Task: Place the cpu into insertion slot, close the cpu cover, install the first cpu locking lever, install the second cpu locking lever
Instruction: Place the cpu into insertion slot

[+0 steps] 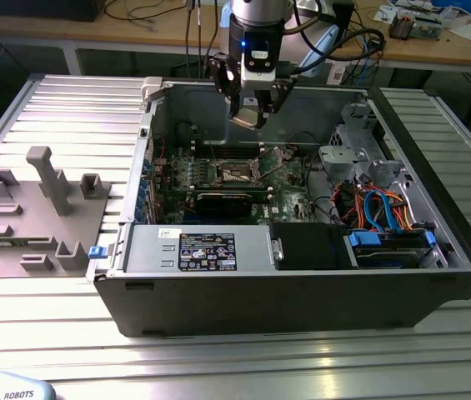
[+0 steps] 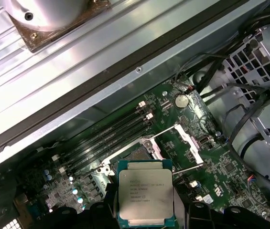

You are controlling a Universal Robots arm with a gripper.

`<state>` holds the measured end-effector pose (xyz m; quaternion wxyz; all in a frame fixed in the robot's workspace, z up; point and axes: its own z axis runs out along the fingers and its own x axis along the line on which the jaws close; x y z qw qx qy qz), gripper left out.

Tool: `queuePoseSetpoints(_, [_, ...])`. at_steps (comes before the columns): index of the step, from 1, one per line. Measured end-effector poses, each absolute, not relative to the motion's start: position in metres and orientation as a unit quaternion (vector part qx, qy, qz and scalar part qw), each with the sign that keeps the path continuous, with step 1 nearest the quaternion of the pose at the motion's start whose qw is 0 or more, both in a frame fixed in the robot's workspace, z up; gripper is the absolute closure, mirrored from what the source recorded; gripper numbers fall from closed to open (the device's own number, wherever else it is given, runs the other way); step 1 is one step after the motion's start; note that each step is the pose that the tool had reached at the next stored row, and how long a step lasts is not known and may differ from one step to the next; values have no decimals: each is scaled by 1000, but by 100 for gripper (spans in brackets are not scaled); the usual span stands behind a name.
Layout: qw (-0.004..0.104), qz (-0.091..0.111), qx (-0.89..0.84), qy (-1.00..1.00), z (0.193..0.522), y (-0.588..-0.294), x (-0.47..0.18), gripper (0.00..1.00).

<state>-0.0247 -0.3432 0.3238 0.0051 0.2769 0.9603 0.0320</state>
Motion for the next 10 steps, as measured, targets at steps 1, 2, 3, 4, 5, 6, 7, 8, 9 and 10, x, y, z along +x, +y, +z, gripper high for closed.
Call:
queuePoseSetpoints(1, [5, 32, 278, 960, 324, -343, -25, 46])
queuePoseSetpoints(2, [5, 32, 278, 960, 324, -343, -25, 46])
queuePoseSetpoints(3, [5, 32, 279, 960, 324, -343, -25, 46])
queuePoseSetpoints(4, [5, 32, 279, 960, 324, -343, -25, 46])
queuePoseSetpoints(5, [5, 32, 280, 960, 324, -343, -25, 46])
queuePoseSetpoints(6, [5, 32, 280, 959, 324, -343, -25, 46])
queuePoseSetpoints(7, [5, 32, 281, 959, 323, -343, -25, 46])
queuePoseSetpoints(8, [5, 32, 282, 959, 323, -343, -25, 46])
queuePoseSetpoints(9, [5, 32, 282, 959, 323, -343, -25, 46])
queuePoseSetpoints(10, [5, 32, 283, 959, 323, -343, -25, 46])
